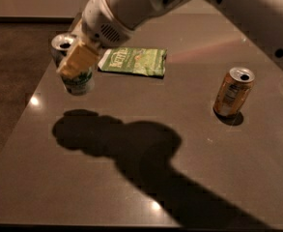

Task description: Pick 7up can

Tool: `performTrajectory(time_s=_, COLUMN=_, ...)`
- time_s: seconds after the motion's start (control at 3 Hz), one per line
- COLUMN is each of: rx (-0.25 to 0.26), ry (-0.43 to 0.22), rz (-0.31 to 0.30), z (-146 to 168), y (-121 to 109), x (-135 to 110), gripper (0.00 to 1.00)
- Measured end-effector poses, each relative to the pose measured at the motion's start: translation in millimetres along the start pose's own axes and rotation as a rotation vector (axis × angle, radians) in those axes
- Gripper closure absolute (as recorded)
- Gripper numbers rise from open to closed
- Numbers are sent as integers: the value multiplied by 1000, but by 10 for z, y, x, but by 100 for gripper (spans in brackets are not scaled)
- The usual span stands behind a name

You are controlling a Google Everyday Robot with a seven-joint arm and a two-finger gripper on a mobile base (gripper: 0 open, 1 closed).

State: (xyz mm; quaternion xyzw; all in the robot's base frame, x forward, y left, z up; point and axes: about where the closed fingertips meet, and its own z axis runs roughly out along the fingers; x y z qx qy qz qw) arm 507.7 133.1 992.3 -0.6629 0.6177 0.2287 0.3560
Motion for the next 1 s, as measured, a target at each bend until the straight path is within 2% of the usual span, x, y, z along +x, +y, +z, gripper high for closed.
performTrajectory(time_s=0.67, rx=-47, ry=-13, rz=-90, z=-487, y=-2, x=-375, gripper=100)
performTrajectory(time_s=1.0, rx=-50, ry=-13, rz=-97, z=-529, y=8, x=-408, gripper=100)
